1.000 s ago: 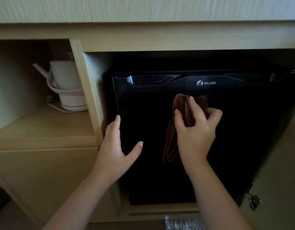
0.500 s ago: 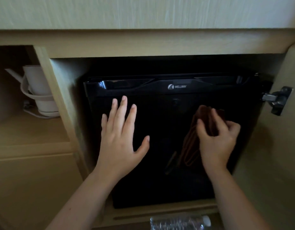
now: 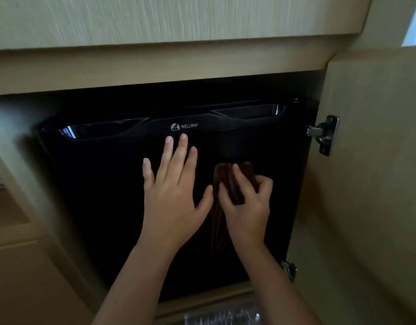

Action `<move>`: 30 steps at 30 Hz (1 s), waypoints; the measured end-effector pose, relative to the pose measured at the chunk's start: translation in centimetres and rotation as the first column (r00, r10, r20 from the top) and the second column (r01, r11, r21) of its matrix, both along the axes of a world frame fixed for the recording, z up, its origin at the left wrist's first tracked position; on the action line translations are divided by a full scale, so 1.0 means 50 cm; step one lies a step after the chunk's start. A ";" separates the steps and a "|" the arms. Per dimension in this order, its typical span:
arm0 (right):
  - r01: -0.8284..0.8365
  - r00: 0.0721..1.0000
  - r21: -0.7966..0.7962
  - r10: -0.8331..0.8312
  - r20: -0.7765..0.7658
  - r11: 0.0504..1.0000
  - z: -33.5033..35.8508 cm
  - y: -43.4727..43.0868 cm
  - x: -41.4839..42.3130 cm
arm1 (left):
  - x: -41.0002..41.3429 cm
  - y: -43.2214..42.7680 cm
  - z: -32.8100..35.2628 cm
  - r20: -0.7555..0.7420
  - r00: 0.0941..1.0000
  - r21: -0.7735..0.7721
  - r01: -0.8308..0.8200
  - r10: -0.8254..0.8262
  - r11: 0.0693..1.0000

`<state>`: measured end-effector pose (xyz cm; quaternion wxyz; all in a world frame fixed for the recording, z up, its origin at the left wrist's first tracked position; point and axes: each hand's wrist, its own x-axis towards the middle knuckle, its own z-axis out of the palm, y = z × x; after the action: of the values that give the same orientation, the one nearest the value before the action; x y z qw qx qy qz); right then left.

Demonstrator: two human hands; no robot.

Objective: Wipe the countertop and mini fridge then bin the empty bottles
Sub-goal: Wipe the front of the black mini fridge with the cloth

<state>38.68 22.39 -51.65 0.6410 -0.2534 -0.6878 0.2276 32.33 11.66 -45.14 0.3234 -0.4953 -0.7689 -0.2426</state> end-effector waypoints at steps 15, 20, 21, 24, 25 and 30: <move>-0.033 0.993 -0.254 0.003 -0.117 0.967 0.004 0.028 0.031 | -0.010 -0.004 -0.010 0.010 1.000 0.073 0.011 -0.012 0.997; 0.172 0.979 -0.165 -0.187 -0.080 0.971 0.057 0.096 0.068 | -0.014 -0.003 -0.002 -0.017 0.999 0.109 0.051 -0.049 0.993; 0.201 0.978 -0.136 -0.208 -0.037 0.970 0.055 0.102 0.071 | -0.015 -0.006 -0.003 -0.024 0.998 0.109 0.060 -0.058 0.992; 0.159 0.987 -0.154 -0.160 0.005 0.975 -0.004 0.094 0.072 | -0.011 -0.018 -0.018 -0.023 0.993 0.081 0.117 -0.115 0.990; 0.137 0.990 -0.189 -0.141 -0.009 0.972 -0.030 0.089 0.073 | -0.007 -0.025 -0.029 -0.013 0.990 0.062 0.142 -0.141 0.988; 0.066 0.997 -0.408 -0.081 -0.020 0.910 -0.131 0.071 0.081 | -0.007 -0.093 -0.111 0.029 0.984 -0.059 0.176 -0.175 0.983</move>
<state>42.73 25.92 -58.22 0.5946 -0.4029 -0.6036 0.3461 31.98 7.03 -50.71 0.2763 -0.5678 -0.7331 -0.2525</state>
